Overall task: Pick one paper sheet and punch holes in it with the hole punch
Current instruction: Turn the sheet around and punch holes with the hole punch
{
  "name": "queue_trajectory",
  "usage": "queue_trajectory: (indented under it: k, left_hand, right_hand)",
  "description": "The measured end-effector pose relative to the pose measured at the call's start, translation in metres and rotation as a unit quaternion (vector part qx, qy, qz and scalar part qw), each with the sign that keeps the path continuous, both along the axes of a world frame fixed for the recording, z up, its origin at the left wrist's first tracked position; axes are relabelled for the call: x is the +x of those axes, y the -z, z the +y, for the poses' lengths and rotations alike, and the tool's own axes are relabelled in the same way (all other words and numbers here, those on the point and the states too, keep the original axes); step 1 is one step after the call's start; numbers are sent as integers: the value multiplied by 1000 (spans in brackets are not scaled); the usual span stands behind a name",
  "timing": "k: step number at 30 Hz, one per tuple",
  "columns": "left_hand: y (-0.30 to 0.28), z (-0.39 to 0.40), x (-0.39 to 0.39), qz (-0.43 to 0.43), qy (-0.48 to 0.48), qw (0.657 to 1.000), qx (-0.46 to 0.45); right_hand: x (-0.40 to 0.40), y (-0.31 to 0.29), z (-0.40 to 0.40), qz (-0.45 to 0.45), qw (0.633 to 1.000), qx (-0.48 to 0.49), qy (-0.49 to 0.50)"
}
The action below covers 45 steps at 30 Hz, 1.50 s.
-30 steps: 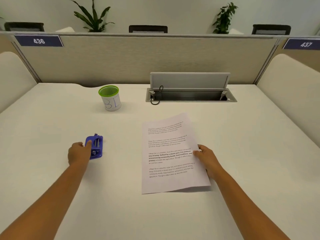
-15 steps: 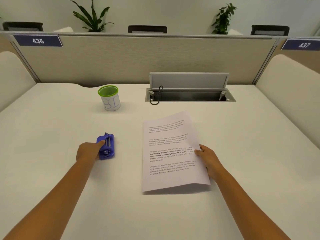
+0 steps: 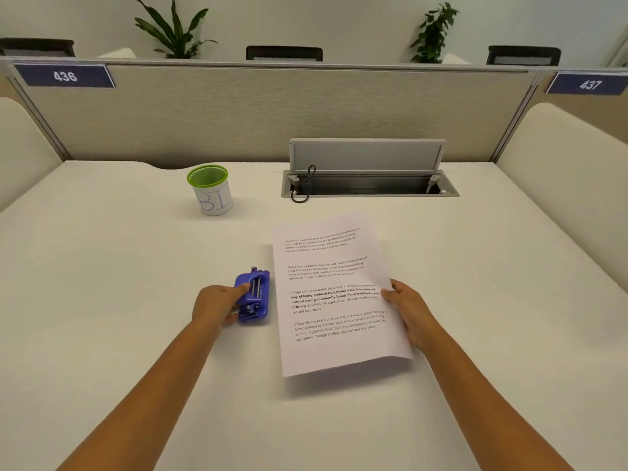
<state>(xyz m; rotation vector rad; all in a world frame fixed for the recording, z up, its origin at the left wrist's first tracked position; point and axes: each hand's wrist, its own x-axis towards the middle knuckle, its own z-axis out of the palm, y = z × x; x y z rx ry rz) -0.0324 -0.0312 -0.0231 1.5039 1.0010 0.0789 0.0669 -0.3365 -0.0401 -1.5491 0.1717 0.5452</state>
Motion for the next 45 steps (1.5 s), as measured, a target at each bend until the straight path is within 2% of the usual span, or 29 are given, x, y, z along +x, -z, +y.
queue_trajectory:
  k: [10, 16, 20, 26, 39, 42, 45]
  left_hand:
    - [3, -17, 1, -23, 0, 999, -37]
    - [6, -21, 2, -25, 0, 1000, -4]
    - [5, -22, 3, 4, 28, 997, 65]
    - [4, -24, 5, 18, 50, 991, 121]
    - [12, -24, 12, 15, 59, 989, 134]
    - [5, -19, 22, 62, 117, 972, 192]
    - [-1, -17, 38, 121, 176, 929, 302]
  right_hand:
    - [-1, 3, 3, -36, 998, -49, -29]
    - [-7, 4, 5, -101, 990, -87, -54]
    - [-12, 1, 6, -142, 983, -97, -68]
    - [-13, -1, 6, -140, 985, -88, -43]
    - [-11, -1, 6, -121, 986, -98, -64]
    - [-11, -2, 7, -118, 986, -104, -62]
    - [-10, -2, 7, -121, 984, -114, -60]
